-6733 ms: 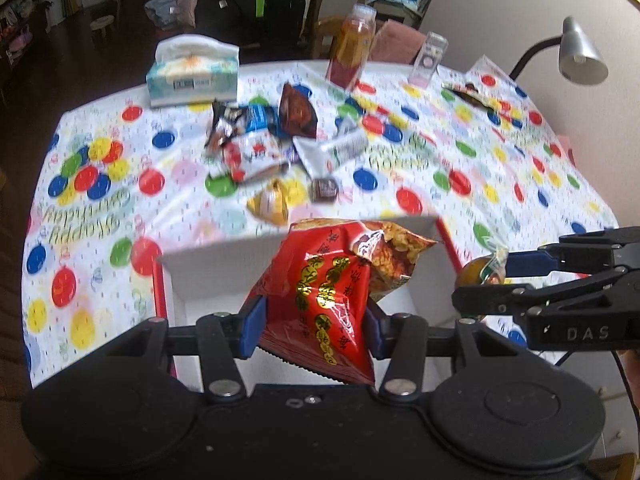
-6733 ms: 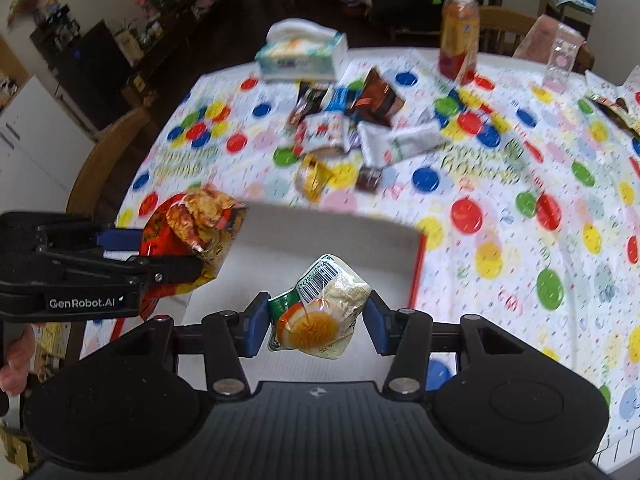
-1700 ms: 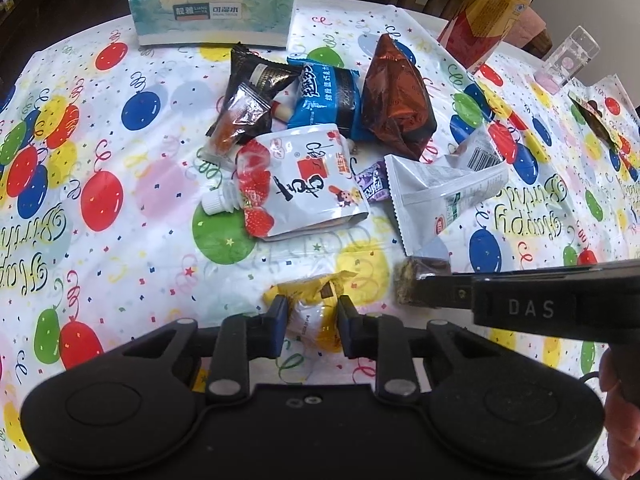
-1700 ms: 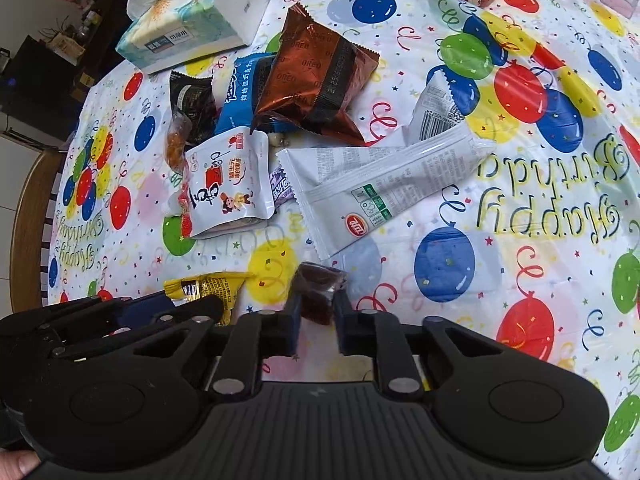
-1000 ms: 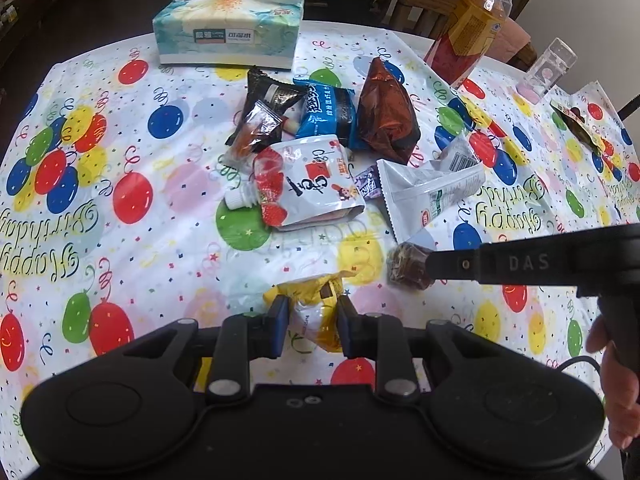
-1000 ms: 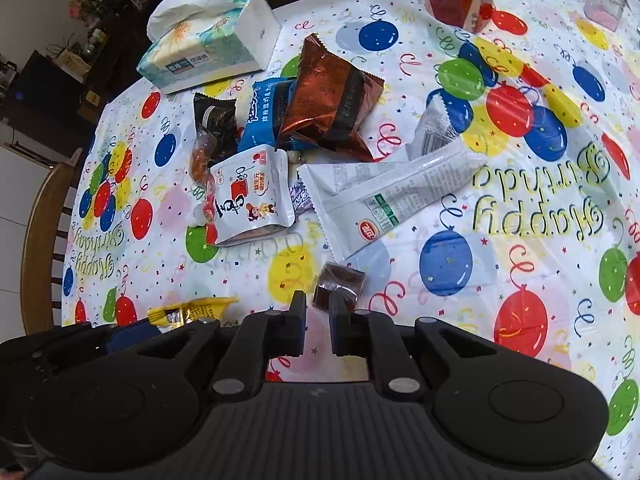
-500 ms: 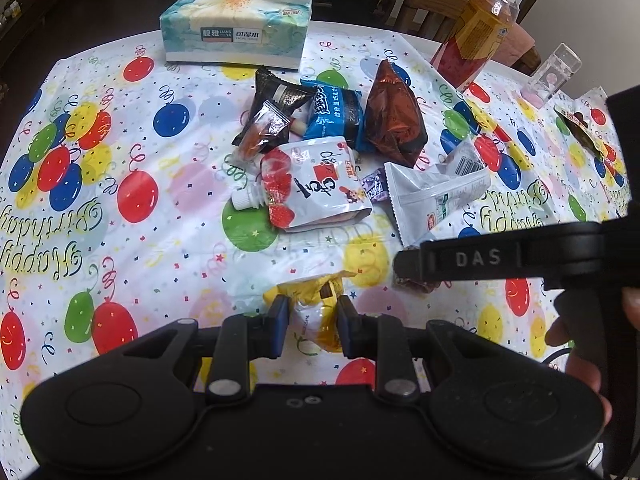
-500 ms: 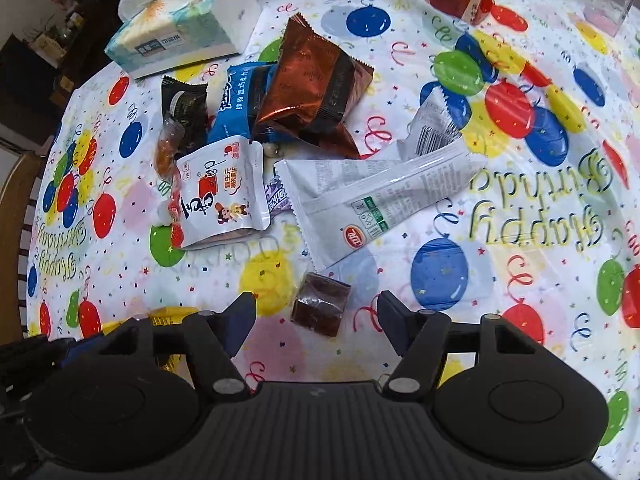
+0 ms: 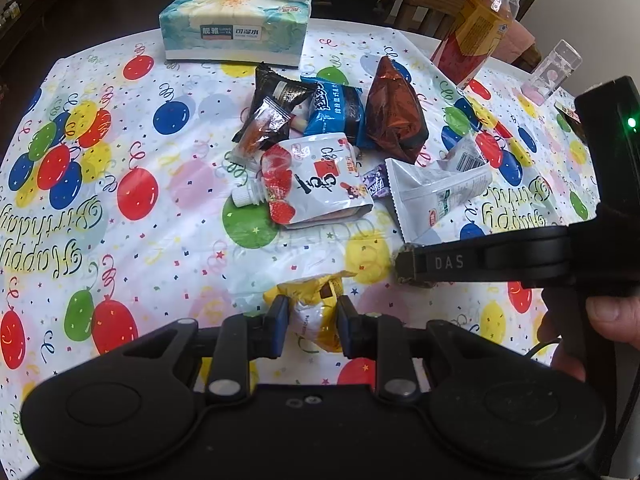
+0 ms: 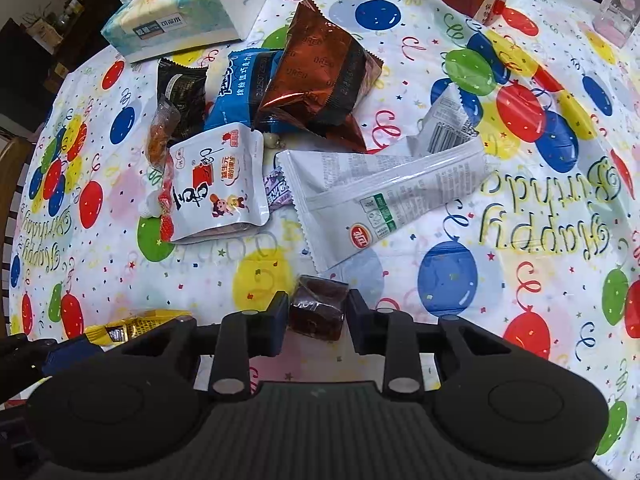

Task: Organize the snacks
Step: 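Close the left tool on the yellow wrapper while the right tool grips the brown candy, then carry both snacks over the white box and open both tools to drop them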

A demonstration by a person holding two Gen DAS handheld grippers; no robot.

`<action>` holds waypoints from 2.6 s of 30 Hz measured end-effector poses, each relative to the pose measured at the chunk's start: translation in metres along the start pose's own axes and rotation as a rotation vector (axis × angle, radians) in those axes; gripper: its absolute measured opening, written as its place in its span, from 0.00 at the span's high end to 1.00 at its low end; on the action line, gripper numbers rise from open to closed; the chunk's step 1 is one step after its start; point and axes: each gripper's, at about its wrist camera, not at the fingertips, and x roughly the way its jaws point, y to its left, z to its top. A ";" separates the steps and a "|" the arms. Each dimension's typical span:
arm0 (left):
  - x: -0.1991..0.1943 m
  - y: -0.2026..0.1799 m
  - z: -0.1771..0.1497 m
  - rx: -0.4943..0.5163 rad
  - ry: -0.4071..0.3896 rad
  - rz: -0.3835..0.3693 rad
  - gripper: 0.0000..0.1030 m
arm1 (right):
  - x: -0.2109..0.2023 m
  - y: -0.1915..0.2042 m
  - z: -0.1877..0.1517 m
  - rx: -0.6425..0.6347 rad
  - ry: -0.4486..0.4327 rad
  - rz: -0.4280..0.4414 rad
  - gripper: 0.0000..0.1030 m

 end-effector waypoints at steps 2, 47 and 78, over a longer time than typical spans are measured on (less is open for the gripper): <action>-0.001 0.001 -0.001 -0.002 -0.002 0.000 0.78 | -0.003 -0.002 -0.002 0.003 -0.001 0.005 0.71; -0.135 -0.008 -0.097 0.151 -0.107 -0.133 0.78 | -0.187 0.023 -0.156 -0.094 -0.155 0.084 0.71; -0.047 -0.001 -0.121 0.200 0.022 0.014 0.78 | -0.072 0.028 -0.181 -0.044 -0.004 0.022 0.71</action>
